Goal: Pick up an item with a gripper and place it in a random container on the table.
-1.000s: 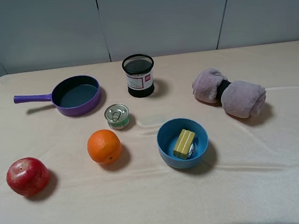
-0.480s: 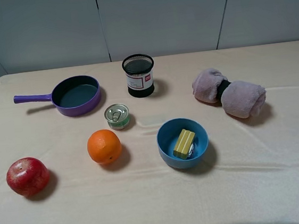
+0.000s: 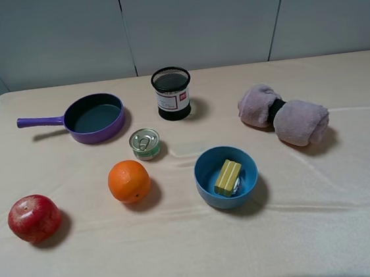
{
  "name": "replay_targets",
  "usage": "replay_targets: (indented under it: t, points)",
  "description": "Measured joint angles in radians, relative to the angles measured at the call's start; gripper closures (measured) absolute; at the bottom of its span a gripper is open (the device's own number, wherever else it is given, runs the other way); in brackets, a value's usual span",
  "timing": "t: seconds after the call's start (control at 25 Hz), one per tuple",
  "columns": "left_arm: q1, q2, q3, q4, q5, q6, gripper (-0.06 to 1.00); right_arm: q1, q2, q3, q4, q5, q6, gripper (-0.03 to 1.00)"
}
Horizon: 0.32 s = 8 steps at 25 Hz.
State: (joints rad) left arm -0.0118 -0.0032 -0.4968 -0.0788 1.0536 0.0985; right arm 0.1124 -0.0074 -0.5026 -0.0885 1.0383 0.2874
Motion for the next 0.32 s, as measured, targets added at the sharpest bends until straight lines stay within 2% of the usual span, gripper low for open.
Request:
replay_targets:
  t: [0.32]
  points:
    - [0.000, 0.000, 0.000, 0.000, 0.000, 0.000, -0.05, 0.000, 0.000, 0.000, 0.000, 0.000, 0.000, 0.27]
